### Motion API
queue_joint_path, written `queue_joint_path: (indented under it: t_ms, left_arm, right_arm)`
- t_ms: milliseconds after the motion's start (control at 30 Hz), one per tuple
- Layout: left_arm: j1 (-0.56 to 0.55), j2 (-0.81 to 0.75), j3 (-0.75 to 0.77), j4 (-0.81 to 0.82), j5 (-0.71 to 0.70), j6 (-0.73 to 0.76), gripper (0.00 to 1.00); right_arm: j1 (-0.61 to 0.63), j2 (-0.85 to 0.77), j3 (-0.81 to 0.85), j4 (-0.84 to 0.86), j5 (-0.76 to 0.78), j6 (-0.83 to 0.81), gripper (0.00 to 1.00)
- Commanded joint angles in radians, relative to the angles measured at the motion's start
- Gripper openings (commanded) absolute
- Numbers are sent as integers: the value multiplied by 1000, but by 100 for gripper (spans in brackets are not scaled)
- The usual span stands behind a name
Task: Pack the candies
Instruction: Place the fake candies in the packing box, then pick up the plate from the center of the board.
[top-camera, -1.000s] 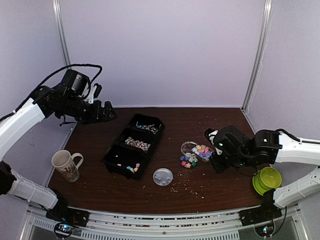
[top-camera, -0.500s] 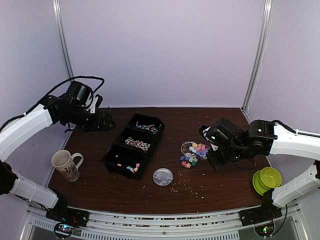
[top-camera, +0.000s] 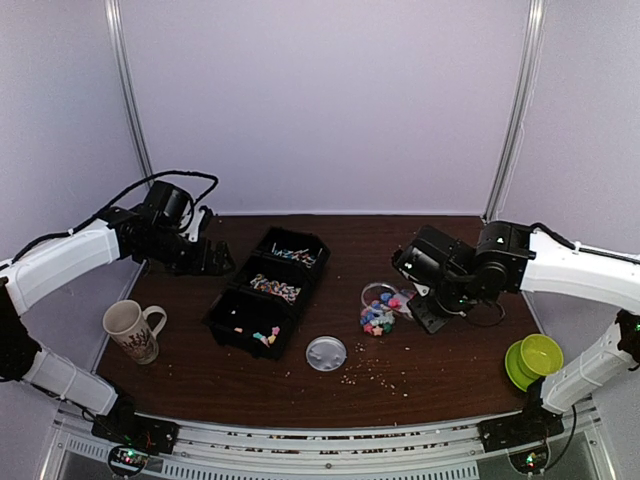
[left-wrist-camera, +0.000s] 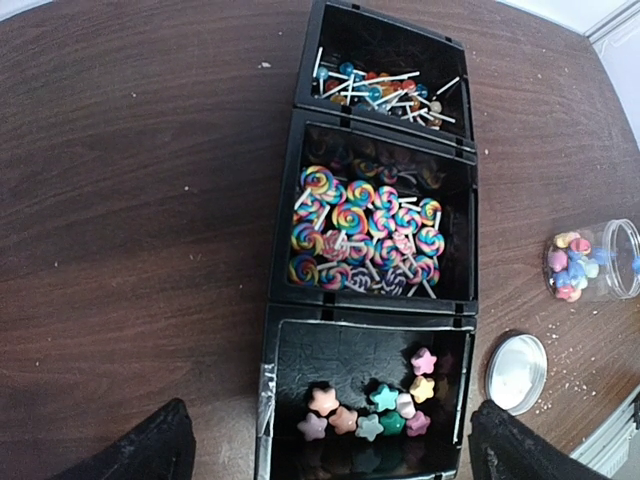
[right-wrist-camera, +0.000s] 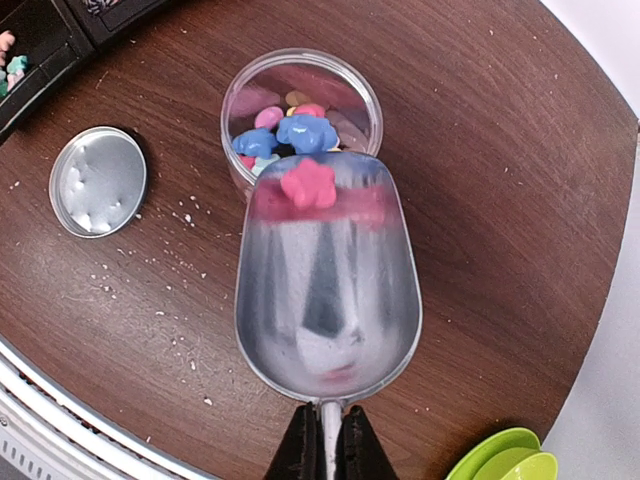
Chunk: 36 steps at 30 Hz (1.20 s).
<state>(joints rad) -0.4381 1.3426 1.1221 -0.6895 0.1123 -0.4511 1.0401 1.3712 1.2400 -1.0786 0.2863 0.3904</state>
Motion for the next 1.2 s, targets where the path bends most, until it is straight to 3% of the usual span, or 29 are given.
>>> queue_joint_path:
  t_ms: [0,433,667,867,1033,1167]
  left_arm:
    - [18,-21,-34,83,27,31,98]
    - [58,-10,-62,111,63,35,98]
    - [76,8,-70,125,85,44,98]
    - [80,44,-56,119,78,84,98]
    - [89,81,-33,86,-16,118,98]
    - [90,123,-13,80,-61,134,98]
  right_arm:
    - [-15,8,46,-49,-8,-9,0]
    - [-35,115,236,-235,-48,-109,0]
    - [-40,184,362,-326,24,-162,0]
    - [-41,106,301,-101,92,-151,0]
    - [-41,3,144,230,46,-152,0]
    - [-33,-2,95,332,18,-175,0]
